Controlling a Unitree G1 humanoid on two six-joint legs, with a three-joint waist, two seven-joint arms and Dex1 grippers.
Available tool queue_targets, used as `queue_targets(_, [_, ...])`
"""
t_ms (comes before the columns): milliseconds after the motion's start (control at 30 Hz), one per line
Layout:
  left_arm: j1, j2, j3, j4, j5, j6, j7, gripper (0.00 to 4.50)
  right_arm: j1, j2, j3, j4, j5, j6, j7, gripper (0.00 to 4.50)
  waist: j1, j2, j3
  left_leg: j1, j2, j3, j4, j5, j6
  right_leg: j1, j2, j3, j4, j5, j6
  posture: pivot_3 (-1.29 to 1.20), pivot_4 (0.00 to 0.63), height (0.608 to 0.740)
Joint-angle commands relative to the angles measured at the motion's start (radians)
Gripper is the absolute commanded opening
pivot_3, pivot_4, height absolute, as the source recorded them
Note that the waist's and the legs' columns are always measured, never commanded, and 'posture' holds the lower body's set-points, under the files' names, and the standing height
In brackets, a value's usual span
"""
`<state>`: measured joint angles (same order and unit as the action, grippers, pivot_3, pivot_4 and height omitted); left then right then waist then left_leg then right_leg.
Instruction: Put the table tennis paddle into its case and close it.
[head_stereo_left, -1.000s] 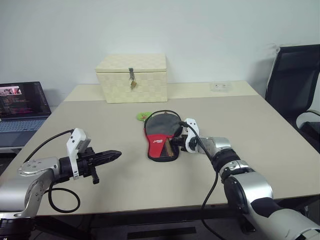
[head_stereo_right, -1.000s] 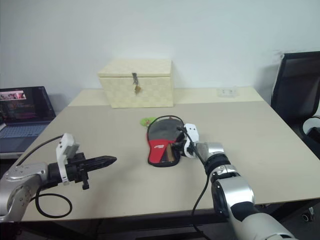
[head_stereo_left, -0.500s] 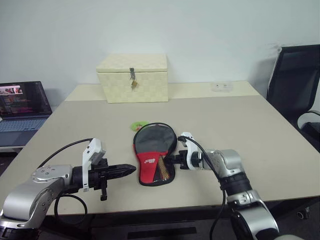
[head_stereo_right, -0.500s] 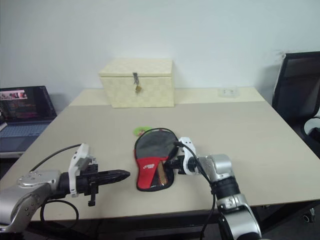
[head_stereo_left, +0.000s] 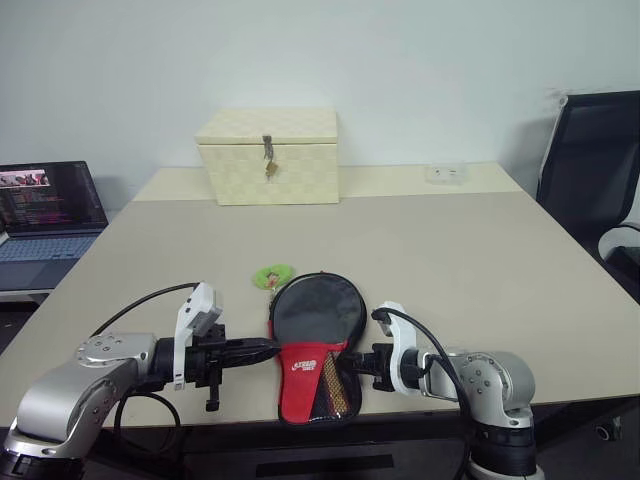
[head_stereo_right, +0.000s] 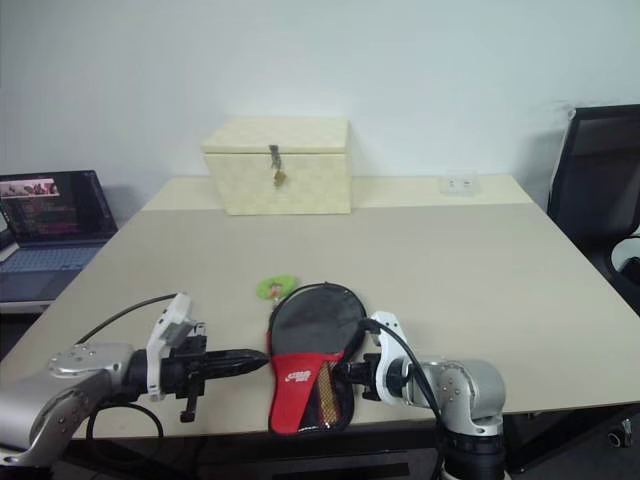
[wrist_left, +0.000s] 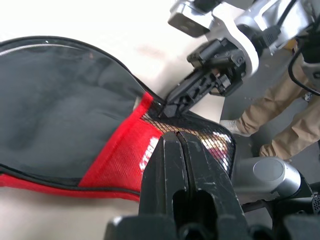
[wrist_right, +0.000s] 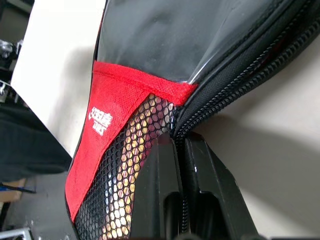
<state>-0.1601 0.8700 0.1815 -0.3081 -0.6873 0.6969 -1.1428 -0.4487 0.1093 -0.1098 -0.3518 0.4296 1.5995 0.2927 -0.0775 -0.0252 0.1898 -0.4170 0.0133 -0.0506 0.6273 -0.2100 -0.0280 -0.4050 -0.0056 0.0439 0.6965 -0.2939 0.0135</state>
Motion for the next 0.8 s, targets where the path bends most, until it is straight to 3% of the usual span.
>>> queue_targets(33, [-0.013, 0.019, 0.000, -0.005, -0.005, -0.005, -0.012, 0.00, 0.013, 0.046, -0.008, -0.029, 0.040, 0.015, -0.029, 0.05, -0.001, 0.000, 0.000, 0.000, 0.000, 0.000, 0.000, 0.000, 0.000, 0.000, 0.000, 0.000, 0.000, 0.000, 0.000, 0.00, 0.150, 0.740])
queue_targets(167, [-0.009, 0.018, 0.001, -0.008, -0.003, -0.006, -0.009, 0.00, 0.014, 0.042, -0.010, -0.031, 0.058, 0.015, -0.048, 0.05, -0.003, 0.000, 0.000, 0.000, 0.000, 0.000, 0.000, 0.000, 0.000, 0.000, 0.000, 0.000, 0.000, 0.000, 0.000, 0.00, 0.150, 0.740])
queue_targets(200, [-0.003, 0.015, 0.003, -0.012, -0.003, -0.006, -0.006, 0.00, 0.015, 0.025, -0.001, -0.040, 0.066, 0.015, -0.047, 0.27, -0.003, 0.000, 0.000, 0.000, 0.000, 0.000, 0.000, 0.000, 0.000, 0.000, 0.000, 0.000, 0.000, 0.000, 0.000, 0.00, 0.150, 0.740])
queue_targets(300, [0.010, 0.008, 0.010, -0.020, -0.005, -0.007, 0.006, 0.00, 0.007, -0.078, 0.056, -0.088, 0.089, 0.015, -0.023, 1.03, -0.003, 0.000, 0.000, 0.000, 0.000, 0.000, 0.000, 0.000, 0.000, 0.000, 0.000, 0.000, 0.000, 0.000, 0.000, 0.00, 0.150, 0.740])
queue_targets(467, [0.027, -0.007, 0.037, -0.014, 0.002, -0.024, 0.048, 0.00, -0.059, -0.429, 0.250, -0.211, 0.100, -0.140, 0.124, 2.71, -0.002, 0.000, 0.000, 0.000, -0.001, 0.000, 0.000, 0.000, 0.000, 0.000, 0.000, 0.000, -0.001, 0.000, 0.001, 0.00, 0.150, 0.740])
queue_targets(533, [0.016, -0.029, 0.058, 0.004, 0.003, -0.031, 0.092, 0.00, -0.126, -0.482, 0.244, -0.200, 0.111, -0.203, 0.167, 3.39, -0.003, 0.000, 0.000, 0.000, -0.001, 0.000, 0.000, 0.000, 0.000, 0.000, 0.000, 0.000, -0.001, -0.003, 0.005, 0.00, 0.150, 0.740])
queue_targets(633, [0.009, -0.045, 0.076, 0.013, 0.001, -0.035, 0.127, 0.00, -0.192, -0.496, 0.239, -0.158, 0.125, -0.270, 0.207, 4.38, -0.006, 0.000, 0.000, 0.001, 0.001, 0.000, 0.000, 0.000, 0.000, 0.000, 0.002, 0.001, 0.000, -0.003, 0.005, 0.00, 0.150, 0.740])
queue_targets(800, [0.001, -0.056, 0.093, 0.047, 0.038, -0.064, 0.189, 0.00, -0.284, -0.399, 0.255, 0.028, 0.116, -0.384, 0.238, 4.45, -0.003, 0.000, 0.000, 0.000, 0.002, 0.000, 0.000, 0.000, 0.000, 0.000, 0.003, 0.000, 0.000, -0.001, -0.001, 0.00, 0.150, 0.740])
